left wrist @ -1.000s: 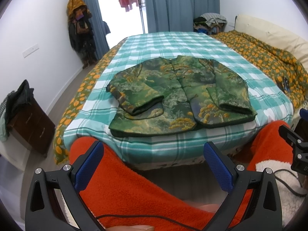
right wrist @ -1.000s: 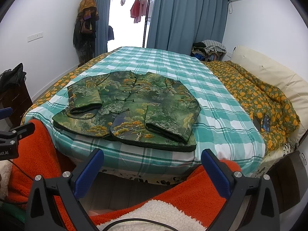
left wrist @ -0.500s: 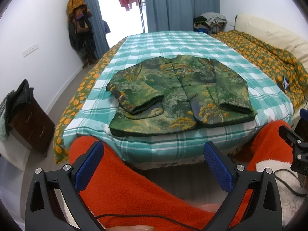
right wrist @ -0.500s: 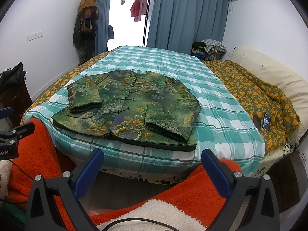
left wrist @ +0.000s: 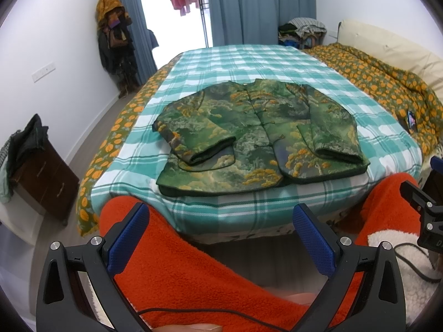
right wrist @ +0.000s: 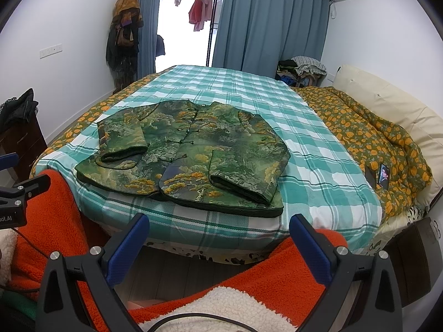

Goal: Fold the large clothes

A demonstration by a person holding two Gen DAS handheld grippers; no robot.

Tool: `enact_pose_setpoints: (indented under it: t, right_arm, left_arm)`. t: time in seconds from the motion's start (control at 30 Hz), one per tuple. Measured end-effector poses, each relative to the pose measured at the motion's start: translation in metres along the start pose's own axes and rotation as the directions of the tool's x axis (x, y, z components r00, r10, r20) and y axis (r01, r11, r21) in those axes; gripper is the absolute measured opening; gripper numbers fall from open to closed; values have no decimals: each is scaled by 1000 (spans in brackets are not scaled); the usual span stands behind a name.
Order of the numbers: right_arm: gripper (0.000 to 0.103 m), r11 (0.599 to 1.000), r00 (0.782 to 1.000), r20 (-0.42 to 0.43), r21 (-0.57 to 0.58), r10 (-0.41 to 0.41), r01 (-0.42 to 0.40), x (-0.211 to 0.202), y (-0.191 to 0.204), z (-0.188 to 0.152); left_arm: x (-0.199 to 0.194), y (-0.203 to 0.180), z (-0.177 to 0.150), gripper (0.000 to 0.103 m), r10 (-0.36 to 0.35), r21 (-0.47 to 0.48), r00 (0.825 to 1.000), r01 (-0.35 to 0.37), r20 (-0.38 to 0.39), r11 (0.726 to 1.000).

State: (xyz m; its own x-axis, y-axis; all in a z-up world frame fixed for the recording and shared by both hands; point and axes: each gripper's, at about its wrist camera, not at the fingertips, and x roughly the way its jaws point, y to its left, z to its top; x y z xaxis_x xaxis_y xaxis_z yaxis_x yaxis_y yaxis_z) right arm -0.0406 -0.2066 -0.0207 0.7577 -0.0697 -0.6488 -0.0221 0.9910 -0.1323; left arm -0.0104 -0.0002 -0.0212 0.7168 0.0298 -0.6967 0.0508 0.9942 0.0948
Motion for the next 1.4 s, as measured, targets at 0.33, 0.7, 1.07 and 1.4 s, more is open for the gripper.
enact_pose_setpoints:
  t: [0.33,0.7,1.07,1.4]
  right_arm:
    - [103,1000,1000,2,-10,9,-9,-1,3,-3]
    - [103,1000,1000,-5,-11,18,-18,1,4,-1]
    - [103,1000,1000,-6,-9,19,-19,0,4,-2]
    - [103,999,999,-4,-23,40,-40,7,-9,9]
  left_arm:
    - [1,0,0,103,1,-1,1000,-1,0,1000]
    - [-1,0,4,103,-7,3,1000,7,8,1000]
    - [-18,10,13,103,-88,-22,991,91,105,996]
    - [-21,27,41,103,-73,-11,972,78,223,997]
